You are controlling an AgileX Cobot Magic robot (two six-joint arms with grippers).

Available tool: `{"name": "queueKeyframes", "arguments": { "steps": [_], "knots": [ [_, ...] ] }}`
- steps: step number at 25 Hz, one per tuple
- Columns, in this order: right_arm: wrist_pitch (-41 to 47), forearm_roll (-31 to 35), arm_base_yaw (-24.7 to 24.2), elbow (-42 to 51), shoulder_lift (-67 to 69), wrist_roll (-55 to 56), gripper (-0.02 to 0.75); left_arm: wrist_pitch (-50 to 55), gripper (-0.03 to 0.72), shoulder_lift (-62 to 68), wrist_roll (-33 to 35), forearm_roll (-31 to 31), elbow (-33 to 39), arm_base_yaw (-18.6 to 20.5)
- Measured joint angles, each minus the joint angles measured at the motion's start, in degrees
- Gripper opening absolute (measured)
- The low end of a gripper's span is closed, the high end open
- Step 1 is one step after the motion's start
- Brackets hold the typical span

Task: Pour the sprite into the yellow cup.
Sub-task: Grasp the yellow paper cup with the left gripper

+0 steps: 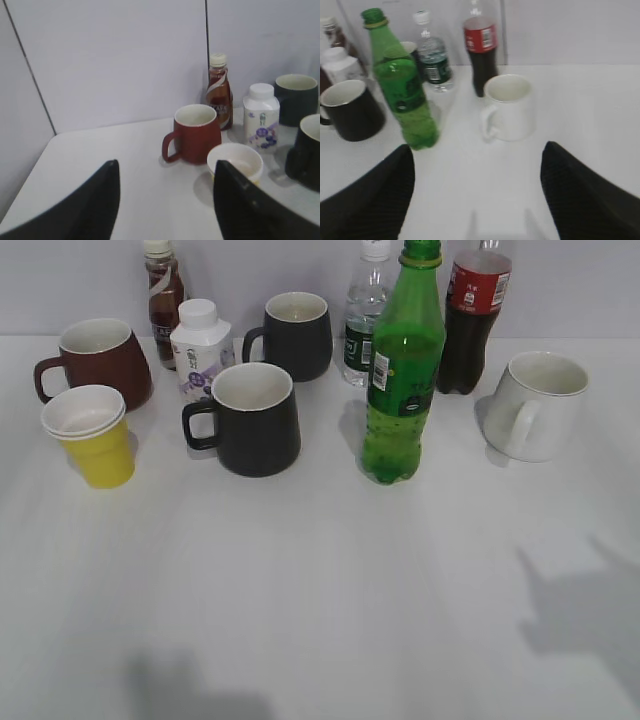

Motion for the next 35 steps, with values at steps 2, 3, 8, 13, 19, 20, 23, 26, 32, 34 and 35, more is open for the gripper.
{"name": "queueKeyframes", "arguments": {
  "steps": [2,3,8,13,19,20,23,26,32,34,35],
  "knots": [
    [-4.73,4.80,1.27,0.05,4.31,-5.93,0.587,-9.56,0.455,6.05,0.00,0.00,2.80,0.00],
    [-6.47,6.00,2.22,0.07,6.46,-8.61,0.587,-14.02,0.455,9.64,0.00,0.31,3.39,0.00],
    [-12.83,8.26,8.28,0.11,17.22,-14.63,0.587,-31.67,0.455,28.25,-0.40,-2.64,3.75,-0.06],
    [-20.47,8.32,14.67,0.11,30.10,-16.57,0.587,-45.03,0.455,44.39,-6.27,-2.68,3.81,-1.79],
    [-30.80,8.74,20.85,0.04,41.06,-16.77,0.587,-49.74,0.478,55.62,-7.00,4.30,3.81,-7.48],
    [-31.99,8.74,21.63,0.04,42.69,-16.77,0.587,-49.79,0.481,56.79,-7.11,4.50,3.81,-8.18],
    [-36.04,8.74,23.55,0.04,46.02,-16.77,0.587,-50.06,0.502,60.64,-7.11,4.63,3.81,-9.29],
    [-38.94,8.74,24.80,0.04,47.46,-16.49,0.587,-51.26,0.551,64.23,-7.11,3.81,3.81,-9.41],
    [-39.90,8.67,25.43,0.04,47.58,-16.19,0.587,-65.07,0.611,74.63,-7.17,2.92,3.76,-9.41],
    [-40.34,8.67,25.43,0.04,47.58,-16.12,0.587,-69.85,0.613,79.43,-7.11,2.92,3.48,-9.41],
    [-40.63,8.67,25.43,0.04,47.58,-16.11,0.587,-71.86,0.613,81.29,-7.06,2.92,3.23,-9.41]
  ]
}}
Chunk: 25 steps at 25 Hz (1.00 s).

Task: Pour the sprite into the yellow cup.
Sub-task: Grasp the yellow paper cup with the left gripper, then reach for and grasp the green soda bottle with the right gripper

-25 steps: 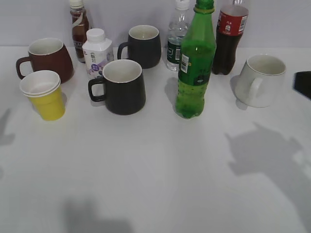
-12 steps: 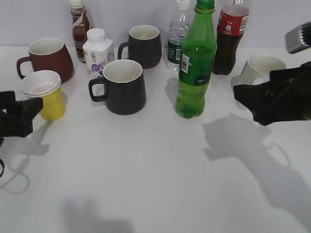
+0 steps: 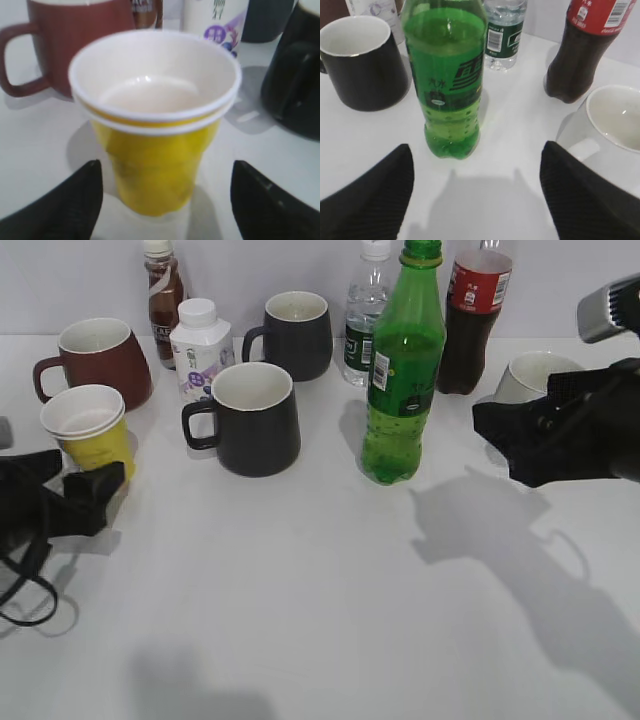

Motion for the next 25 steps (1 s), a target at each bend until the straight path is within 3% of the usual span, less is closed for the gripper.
{"name": "queueKeyframes", "arguments": {
  "steps": [5,18,25],
  "knots": [
    [-0.24,0.00,0.00,0.00,0.00,0.11,0.587,-6.95,0.614,7.59,1.23,-0.14,-2.74,0.00],
    [-0.51,-0.26,0.00,0.00,0.00,2.43,0.586,-8.15,0.594,13.45,3.76,-2.55,-11.58,0.00],
    [-0.99,-0.50,0.00,-0.04,0.00,3.17,0.587,-8.50,0.470,16.09,3.81,-2.51,-12.98,0.00]
  ]
}}
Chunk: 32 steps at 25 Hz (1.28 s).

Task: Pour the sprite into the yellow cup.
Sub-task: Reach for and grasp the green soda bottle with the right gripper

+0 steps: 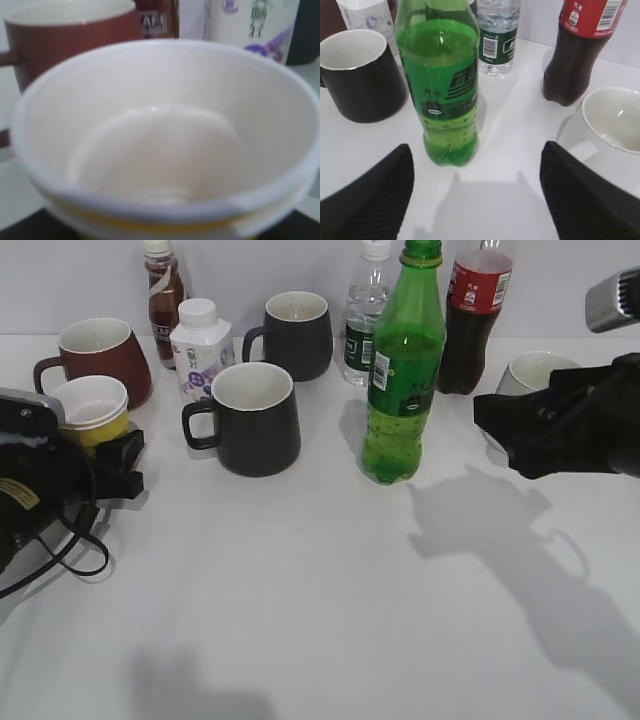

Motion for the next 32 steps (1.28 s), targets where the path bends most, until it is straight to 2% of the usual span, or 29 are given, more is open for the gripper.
{"name": "queueKeyframes", "arguments": {
  "steps": [2,7,12,14,16,22,26,32],
  "knots": [
    [-0.07,-1.50,0.00,-0.48,0.37,1.13,0.587,-0.01,0.422,0.00,0.00,0.00,0.00,0.00],
    [-1.65,-10.99,0.00,-2.27,4.25,9.71,0.587,-0.06,0.417,0.00,0.00,0.05,0.00,0.00],
    [-9.68,-24.46,0.00,-2.35,10.75,21.97,0.589,0.14,0.412,-1.80,0.00,0.44,2.23,0.00],
    [-14.81,-31.65,0.00,-2.35,13.49,28.71,0.589,0.16,0.412,-3.48,0.00,0.97,4.07,0.00],
    [-19.76,-35.75,0.03,-2.39,16.58,32.45,0.592,0.21,0.412,-5.75,0.00,1.91,5.83,0.00],
    [-31.34,-36.52,0.03,-2.55,25.47,34.69,0.594,0.21,0.409,-11.93,0.00,8.45,11.06,0.00],
    [-33.40,-34.53,0.03,-5.06,29.65,34.87,0.594,0.21,0.409,-13.39,-0.68,14.04,12.81,0.00],
    [-33.91,-34.52,0.03,-10.96,35.37,34.87,0.594,0.21,0.407,-13.39,-4.97,26.06,12.82,0.00]
  ]
}}
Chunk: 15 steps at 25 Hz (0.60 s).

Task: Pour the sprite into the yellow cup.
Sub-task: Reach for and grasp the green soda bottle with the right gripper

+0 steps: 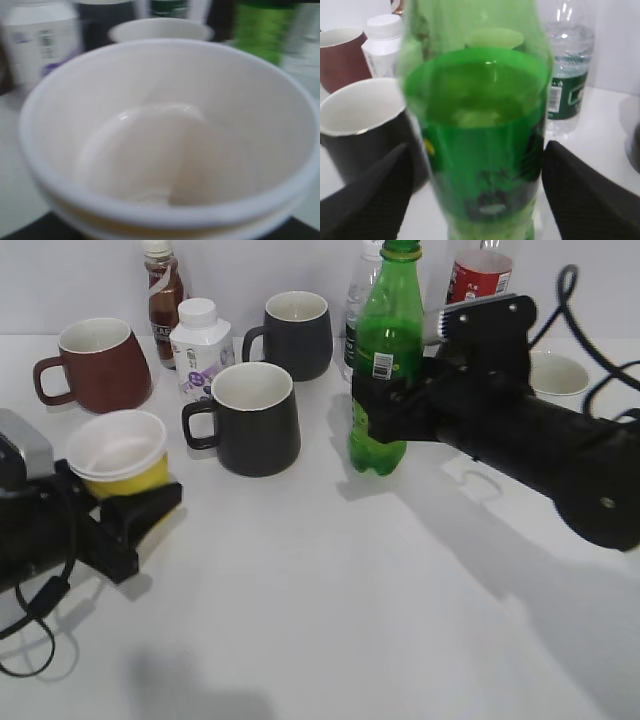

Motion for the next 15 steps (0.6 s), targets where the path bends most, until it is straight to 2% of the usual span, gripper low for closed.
{"name": "queueKeyframes", "arguments": {
  "steps": [6,12,15],
  "knots": [
    [-0.06,-0.06,0.00,-5.51,5.59,0.00,0.594,0.00,0.407,-0.01,-0.39,8.40,0.00,0.00],
    [-0.06,-0.11,0.00,-9.61,9.15,0.00,0.591,0.00,0.407,-0.06,-0.40,12.34,0.00,0.00],
    [-0.06,-0.05,0.00,-10.20,9.61,0.00,0.514,0.00,0.406,-0.06,-0.45,13.12,0.00,0.00]
  ]
}}
